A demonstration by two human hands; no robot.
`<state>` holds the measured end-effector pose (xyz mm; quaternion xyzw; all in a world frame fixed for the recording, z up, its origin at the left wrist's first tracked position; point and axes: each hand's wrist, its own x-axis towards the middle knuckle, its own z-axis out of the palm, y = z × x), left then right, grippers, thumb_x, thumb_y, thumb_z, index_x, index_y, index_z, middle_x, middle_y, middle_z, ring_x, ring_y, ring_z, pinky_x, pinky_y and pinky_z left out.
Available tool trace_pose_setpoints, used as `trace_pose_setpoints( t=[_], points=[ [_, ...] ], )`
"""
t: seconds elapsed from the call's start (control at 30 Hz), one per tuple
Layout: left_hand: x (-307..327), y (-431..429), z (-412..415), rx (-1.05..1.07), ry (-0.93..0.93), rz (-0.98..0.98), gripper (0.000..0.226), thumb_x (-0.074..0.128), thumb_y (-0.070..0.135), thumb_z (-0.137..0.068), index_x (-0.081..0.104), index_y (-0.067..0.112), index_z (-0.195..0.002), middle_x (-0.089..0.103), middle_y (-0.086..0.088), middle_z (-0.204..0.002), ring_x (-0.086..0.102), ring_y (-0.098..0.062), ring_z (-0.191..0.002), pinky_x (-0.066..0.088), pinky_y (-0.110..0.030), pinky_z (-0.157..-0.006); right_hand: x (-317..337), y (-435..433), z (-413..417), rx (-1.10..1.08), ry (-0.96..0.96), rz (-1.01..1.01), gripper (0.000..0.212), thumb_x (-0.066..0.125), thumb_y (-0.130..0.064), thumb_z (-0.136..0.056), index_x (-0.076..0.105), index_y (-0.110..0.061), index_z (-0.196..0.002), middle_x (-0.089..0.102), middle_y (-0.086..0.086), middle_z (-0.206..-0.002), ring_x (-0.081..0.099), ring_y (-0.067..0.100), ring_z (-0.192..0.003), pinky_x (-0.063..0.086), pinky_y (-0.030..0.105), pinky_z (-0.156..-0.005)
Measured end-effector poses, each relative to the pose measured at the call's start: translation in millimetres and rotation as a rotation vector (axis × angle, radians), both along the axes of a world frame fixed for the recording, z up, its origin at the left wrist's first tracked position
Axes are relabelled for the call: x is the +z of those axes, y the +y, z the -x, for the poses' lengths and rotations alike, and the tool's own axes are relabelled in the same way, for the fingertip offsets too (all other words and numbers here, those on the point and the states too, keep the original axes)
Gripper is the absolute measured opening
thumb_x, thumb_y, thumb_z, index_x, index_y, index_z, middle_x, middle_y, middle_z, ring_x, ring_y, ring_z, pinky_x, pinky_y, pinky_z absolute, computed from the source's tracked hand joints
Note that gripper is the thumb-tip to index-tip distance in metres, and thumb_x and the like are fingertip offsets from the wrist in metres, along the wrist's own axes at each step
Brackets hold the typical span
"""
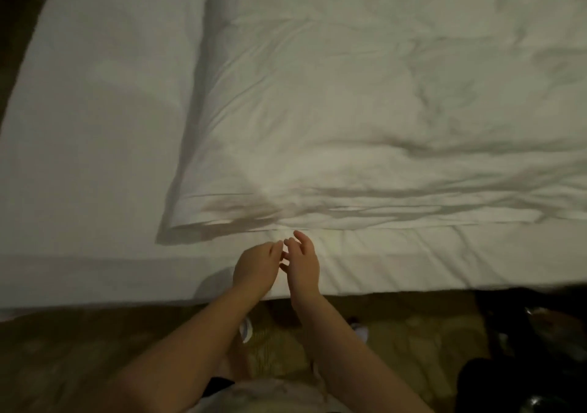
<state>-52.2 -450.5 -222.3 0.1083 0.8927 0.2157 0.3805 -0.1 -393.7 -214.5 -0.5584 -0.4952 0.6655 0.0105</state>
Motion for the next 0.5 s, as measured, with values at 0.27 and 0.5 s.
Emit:
trace_pose_setpoints(
  t=[0.27, 0.5],
  points=[
    [73, 121, -86, -0.018, 0.16, -0.178, 0.038, 0.033, 0.029, -0.1, 0.06, 0.007, -0.086, 0.064, -0.01, -0.085, 0.057, -0.026, -0.078, 0.047, -0.038, -0.071, 76, 164, -127, 0.077, 0.055, -0.333, 0.031, 0.043, -0.03, -0.101, 0.049, -0.027, -0.131, 0.056, -0.003, -0.12, 0.057, 0.013, -0.1, 0.05, 0.033, -0.087],
    [119, 223, -156, -0.259, 0.295, -0.205, 0.026, 0.033, 0.033, -0.102, 0.053, 0.019, -0.095, 0.057, 0.002, -0.078, 0.053, -0.015, -0.069, 0.038, -0.031, -0.057, 132, 299, -239, 0.031, -0.06, -0.574, 0.033, 0.038, -0.03, -0.102, 0.047, -0.025, -0.134, 0.055, -0.005, -0.118, 0.053, 0.007, -0.09, 0.044, 0.025, -0.08]
  ],
)
